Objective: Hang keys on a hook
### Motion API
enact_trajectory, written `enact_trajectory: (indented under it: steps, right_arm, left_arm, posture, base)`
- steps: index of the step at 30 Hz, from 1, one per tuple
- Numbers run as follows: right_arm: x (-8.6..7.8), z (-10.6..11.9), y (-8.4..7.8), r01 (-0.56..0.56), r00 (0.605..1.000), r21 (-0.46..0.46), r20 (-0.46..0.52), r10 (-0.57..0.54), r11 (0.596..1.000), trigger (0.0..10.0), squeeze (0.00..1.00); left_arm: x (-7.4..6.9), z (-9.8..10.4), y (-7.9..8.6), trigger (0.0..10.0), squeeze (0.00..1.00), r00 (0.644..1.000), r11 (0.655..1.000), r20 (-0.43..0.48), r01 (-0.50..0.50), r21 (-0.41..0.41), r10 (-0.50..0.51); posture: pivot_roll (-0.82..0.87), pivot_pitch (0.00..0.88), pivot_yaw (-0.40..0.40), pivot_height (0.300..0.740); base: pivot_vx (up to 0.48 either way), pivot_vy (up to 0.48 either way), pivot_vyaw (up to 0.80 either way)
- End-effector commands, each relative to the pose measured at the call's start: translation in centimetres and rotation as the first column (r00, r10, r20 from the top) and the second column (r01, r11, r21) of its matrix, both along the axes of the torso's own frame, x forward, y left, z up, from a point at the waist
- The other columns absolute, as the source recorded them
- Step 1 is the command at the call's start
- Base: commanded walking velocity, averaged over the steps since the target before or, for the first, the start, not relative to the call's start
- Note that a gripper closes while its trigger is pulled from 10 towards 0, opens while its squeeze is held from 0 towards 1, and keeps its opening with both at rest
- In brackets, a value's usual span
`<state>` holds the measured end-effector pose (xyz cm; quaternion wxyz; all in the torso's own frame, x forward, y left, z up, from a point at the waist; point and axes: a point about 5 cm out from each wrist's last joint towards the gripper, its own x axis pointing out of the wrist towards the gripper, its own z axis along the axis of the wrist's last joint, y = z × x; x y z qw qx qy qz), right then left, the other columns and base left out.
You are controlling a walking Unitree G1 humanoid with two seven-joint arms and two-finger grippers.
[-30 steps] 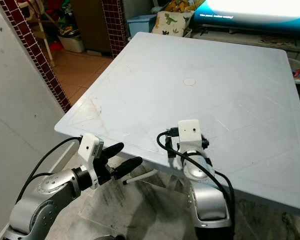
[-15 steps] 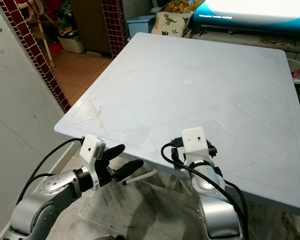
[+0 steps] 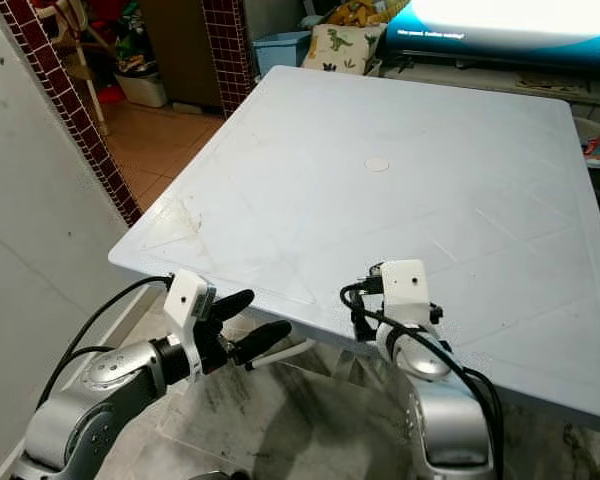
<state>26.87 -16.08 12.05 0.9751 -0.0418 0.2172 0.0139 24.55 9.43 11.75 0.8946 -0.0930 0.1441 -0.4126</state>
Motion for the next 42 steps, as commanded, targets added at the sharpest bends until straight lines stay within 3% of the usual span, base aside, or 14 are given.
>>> enact_trajectory:
  steps: [1, 7, 18, 19, 20, 21, 42]
  right_arm:
    - [0.2, 0.0, 0.0, -0.006, 1.000, 0.024, 0.003, 0.006, 1.000, 10.0, 0.00]
    - [0.6, -0.8, 0.2, -0.062, 0.998, 0.056, -0.017, 0.063, 0.997, 10.0, 0.00]
    - [1.9, -1.2, -0.8, -0.079, 0.997, 0.051, -0.004, 0.079, 0.996, 10.0, 0.00]
    - [2.1, -1.2, -0.9, -0.083, 0.997, 0.054, 0.001, 0.083, 0.995, 6.2, 0.00]
    - [2.1, -1.2, -0.9, -0.085, 0.996, 0.055, 0.002, 0.085, 0.995, 6.2, 0.00]
    - [2.2, -1.2, -1.0, -0.085, 0.996, 0.059, 0.006, 0.085, 0.995, 0.0, 0.00]
    - [2.2, -1.7, 0.3, -0.147, 0.989, 0.102, 0.006, 0.147, 0.984, 0.0, 0.00]
  left_arm:
    - [0.0, -0.1, 0.3, 10.0, 0.00, 1.000, 1.000, 0.000, -0.012, 0.017, 0.012]
    - [0.0, 0.0, 0.2, 10.0, 0.00, 1.000, 1.000, 0.000, -0.007, 0.015, 0.007]
    - [-0.1, 0.0, 0.4, 10.0, 0.00, 1.000, 1.000, -0.001, -0.008, 0.019, 0.008]
    - [-0.1, 0.0, 0.4, 10.0, 0.00, 1.000, 1.000, -0.001, -0.008, 0.020, 0.008]
    - [-0.1, 0.0, 0.4, 10.0, 0.00, 1.000, 1.000, -0.001, -0.008, 0.021, 0.008]
    - [-0.1, 0.0, 0.4, 10.0, 0.00, 1.000, 1.000, 0.000, -0.008, 0.021, 0.008]
    - [0.0, 0.0, 0.2, 10.0, 0.00, 1.000, 1.000, 0.003, -0.006, 0.019, 0.006]
  posture:
    - [-0.01, 0.075, 0.067, 0.740]
    - [0.00, 0.078, 0.074, 0.740]
    - [0.01, 0.078, 0.075, 0.740]
    - [0.01, 0.078, 0.075, 0.740]
    - [0.01, 0.078, 0.075, 0.740]
    - [0.01, 0.078, 0.075, 0.740]
    - [0.01, 0.071, 0.071, 0.740]
  base:
    - [0.000, 0.000, 0.00]
    - [0.000, 0.000, 0.00]
    - [0.000, 0.000, 0.00]
    - [0.000, 0.000, 0.00]
    - [0.000, 0.000, 0.00]
    - [0.000, 0.000, 0.00]
    - [0.000, 0.000, 0.00]
